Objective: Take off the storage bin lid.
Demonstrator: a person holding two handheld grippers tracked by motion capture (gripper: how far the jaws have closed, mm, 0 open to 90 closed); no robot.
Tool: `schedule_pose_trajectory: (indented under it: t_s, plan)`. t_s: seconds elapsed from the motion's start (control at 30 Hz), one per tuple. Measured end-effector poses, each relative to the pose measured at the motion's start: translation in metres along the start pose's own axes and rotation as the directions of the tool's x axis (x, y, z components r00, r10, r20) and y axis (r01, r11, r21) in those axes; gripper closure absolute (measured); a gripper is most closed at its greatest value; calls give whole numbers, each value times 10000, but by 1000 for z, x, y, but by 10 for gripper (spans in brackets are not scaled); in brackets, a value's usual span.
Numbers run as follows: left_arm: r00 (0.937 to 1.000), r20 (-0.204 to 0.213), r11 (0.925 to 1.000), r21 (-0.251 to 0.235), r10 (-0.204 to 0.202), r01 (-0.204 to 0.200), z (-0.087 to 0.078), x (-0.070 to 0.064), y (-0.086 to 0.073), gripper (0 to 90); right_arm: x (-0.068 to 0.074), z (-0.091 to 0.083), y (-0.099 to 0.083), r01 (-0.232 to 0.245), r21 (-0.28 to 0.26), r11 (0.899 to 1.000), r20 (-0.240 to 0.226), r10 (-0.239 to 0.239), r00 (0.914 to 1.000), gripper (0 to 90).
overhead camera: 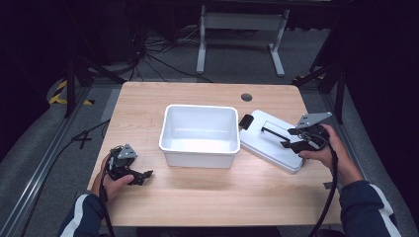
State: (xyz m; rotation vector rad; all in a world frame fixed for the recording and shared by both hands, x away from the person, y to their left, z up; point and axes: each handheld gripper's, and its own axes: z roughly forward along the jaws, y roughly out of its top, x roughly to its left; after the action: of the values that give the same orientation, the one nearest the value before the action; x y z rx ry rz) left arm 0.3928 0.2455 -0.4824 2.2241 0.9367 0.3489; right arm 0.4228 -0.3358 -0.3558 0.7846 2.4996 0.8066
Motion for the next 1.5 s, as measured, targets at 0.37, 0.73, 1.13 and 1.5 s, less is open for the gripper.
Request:
schedule_pose_trajectory:
  t_s: [0.37,0.73,1.13,1.5]
  plan:
    - [10000,-3,10000,-3,-3,3,0,0,0,2,13,-12,-16,106,-145,9998,419,-100,9991,337]
    - [10000,-27,10000,17,-33,33,0,0,0,2,25,-18,-49,-156,-340,9993,592,176,9981,328]
    - [10000,-14,10000,-31,-53,52,0,0,0,2,36,-18,-86,-304,-678,9972,867,362,9956,305]
    - [10000,-19,10000,11,-21,21,0,0,0,1,46,0,-144,-1909,-1052,9760,438,1963,9796,272]
